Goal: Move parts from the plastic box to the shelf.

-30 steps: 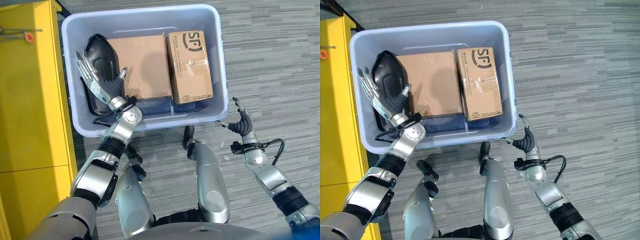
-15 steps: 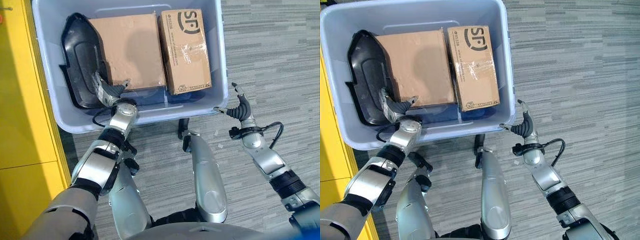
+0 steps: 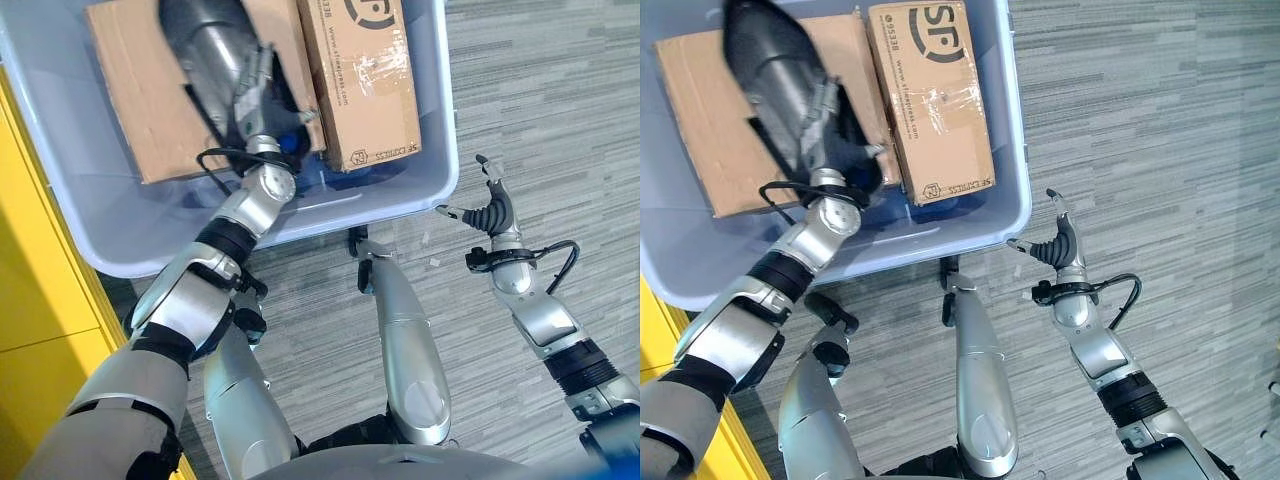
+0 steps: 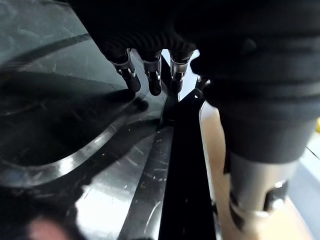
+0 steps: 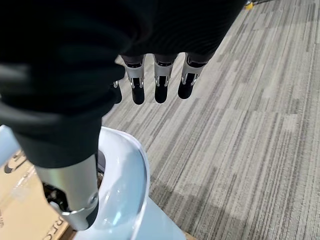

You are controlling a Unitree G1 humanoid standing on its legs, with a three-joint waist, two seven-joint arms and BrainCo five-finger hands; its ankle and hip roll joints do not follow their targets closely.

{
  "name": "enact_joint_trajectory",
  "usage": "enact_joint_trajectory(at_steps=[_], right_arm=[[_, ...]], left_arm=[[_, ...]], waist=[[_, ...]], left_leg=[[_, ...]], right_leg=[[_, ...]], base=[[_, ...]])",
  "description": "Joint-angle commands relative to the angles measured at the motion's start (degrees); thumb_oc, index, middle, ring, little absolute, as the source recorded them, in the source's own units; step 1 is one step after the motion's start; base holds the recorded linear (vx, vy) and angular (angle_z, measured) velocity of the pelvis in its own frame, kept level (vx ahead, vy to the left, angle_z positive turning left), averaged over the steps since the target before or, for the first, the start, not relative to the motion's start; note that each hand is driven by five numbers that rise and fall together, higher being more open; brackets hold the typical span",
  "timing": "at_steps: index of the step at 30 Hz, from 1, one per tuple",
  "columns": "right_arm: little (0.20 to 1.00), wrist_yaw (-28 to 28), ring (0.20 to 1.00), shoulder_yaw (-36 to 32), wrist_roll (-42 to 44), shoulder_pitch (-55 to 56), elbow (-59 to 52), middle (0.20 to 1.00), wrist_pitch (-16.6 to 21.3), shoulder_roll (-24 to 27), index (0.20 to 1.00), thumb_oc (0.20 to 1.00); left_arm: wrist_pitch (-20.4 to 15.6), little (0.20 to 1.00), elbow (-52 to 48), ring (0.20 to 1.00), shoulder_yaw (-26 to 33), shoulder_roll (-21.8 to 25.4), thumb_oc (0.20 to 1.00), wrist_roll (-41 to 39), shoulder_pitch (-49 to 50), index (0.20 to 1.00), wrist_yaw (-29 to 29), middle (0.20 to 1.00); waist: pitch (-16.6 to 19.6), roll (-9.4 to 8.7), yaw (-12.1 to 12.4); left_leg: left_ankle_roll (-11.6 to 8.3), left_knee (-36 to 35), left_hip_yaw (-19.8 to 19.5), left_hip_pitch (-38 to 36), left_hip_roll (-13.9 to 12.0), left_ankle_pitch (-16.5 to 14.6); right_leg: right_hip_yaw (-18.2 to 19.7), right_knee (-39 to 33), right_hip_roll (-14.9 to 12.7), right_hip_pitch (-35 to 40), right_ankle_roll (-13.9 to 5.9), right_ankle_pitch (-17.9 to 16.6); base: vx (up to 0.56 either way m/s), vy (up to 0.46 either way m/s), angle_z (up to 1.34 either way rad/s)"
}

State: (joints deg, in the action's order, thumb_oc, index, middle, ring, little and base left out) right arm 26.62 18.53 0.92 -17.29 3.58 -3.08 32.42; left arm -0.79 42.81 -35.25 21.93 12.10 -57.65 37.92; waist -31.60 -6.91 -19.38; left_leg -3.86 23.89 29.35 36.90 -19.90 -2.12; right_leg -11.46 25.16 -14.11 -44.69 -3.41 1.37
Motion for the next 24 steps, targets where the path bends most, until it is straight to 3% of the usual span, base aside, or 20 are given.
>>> enact_joint_trajectory(at_steps=[1, 6, 10, 13, 16, 20, 24], right_arm=[[1.0, 0.43, 1.0, -2.11, -1.22, 3.15, -1.44, 1.0, 3.98, 3.1, 1.0, 1.0], [1.0, 1.2, 1.0, -1.71, -1.31, 4.36, -1.15, 1.0, 5.42, 3.39, 1.0, 1.0], [1.0, 1.38, 1.0, -1.02, -0.25, 4.95, -1.01, 1.0, 6.52, 3.9, 1.0, 1.0], [1.0, 2.61, 1.0, -0.09, 0.71, 6.94, -0.74, 1.0, 7.38, 3.68, 1.0, 1.0], [1.0, 5.6, 1.0, 0.62, 0.24, 8.67, -0.56, 1.0, 7.58, 2.32, 1.0, 1.0], [1.0, 7.68, 1.0, 1.75, -0.2, 8.6, -1.11, 1.0, 6.47, 1.64, 1.0, 1.0], [1.0, 8.79, 1.0, 2.74, 1.05, 7.37, -0.9, 1.0, 4.7, 0.68, 1.0, 1.0]], left_arm=[[-1.99, 1.0, -1.47, 1.0, -1.7, -3.68, 1.0, 5.09, 4.61, 1.0, -3.0, 1.0], [-2.38, 1.0, -4.05, 1.0, -4.08, -5.28, 1.0, 7.34, 8.25, 1.0, -2.8, 1.0], [0.71, 1.0, -5.08, 1.0, -4.23, -5.07, 1.0, 12.72, 9.05, 1.0, 7.11, 1.0], [-5.23, 1.0, -9.83, 1.0, 0.51, -0.75, 1.0, 14.22, 8.26, 1.0, 25.85, 1.0], [-13.42, 1.0, -17.1, 1.0, 7.57, 2.26, 1.0, 18.38, 7.71, 1.0, 38.16, 1.0], [-16.65, 1.0, -23.2, 1.0, 11.36, 2.57, 1.0, 22.29, 6.82, 1.0, 44.3, 1.0], [-15.92, 1.0, -26.19, 1.0, 13.62, 1.23, 1.0, 20.27, 5.68, 1.0, 46.37, 1.0]], waist=[[1.81, 0.15, -0.19], [1.81, 0.78, -0.2], [1.81, 0.7, -0.02], [1.81, 0.94, 1.44], [1.81, 1.39, 3.47], [1.81, 1.25, 4.66], [1.81, 0.92, 5.42]], left_leg=[[-2.65, 3.64, 0.02, 1.0, -0.46, -3.86], [-2.76, 3.24, 0.38, 0.52, -0.5, -3.67], [-2.65, 3.43, 0.54, 0.24, -0.88, -3.6], [-2.45, 3.78, -0.29, 0.07, -0.97, -3.68], [-2.34, 3.41, -1.96, -0.02, -0.45, -3.7], [-2.54, 2.36, -3.42, -0.39, -0.05, -3.28], [-2.79, 1.61, -4.7, -0.73, 0.24, -2.89]], right_leg=[[1.45, 3.44, 3.17, 0.94, -3.25, 5.2], [1.11, 3.14, 2.98, 1.12, -3.22, 5.14], [0.86, 3.57, 2.81, 1.33, -3.13, 5.37], [0.41, 4.15, 2.43, 1.82, -2.89, 5.65], [-0.34, 4.6, 1.71, 2.56, -2.79, 6.04], [-1.12, 4.25, 1.33, 3.6, -2.79, 6.09], [-1.52, 4.13, 1.45, 4.47, -2.73, 6.36]], base=[[0.0, 0.021, -0.1], [0.0, 0.004, -0.01], [0.0, -0.015, 0.0], [-0.01, -0.113, 0.03], [-0.01, -0.144, 0.19], [-0.01, -0.093, 0.28], [-0.01, -0.067, 0.08]])
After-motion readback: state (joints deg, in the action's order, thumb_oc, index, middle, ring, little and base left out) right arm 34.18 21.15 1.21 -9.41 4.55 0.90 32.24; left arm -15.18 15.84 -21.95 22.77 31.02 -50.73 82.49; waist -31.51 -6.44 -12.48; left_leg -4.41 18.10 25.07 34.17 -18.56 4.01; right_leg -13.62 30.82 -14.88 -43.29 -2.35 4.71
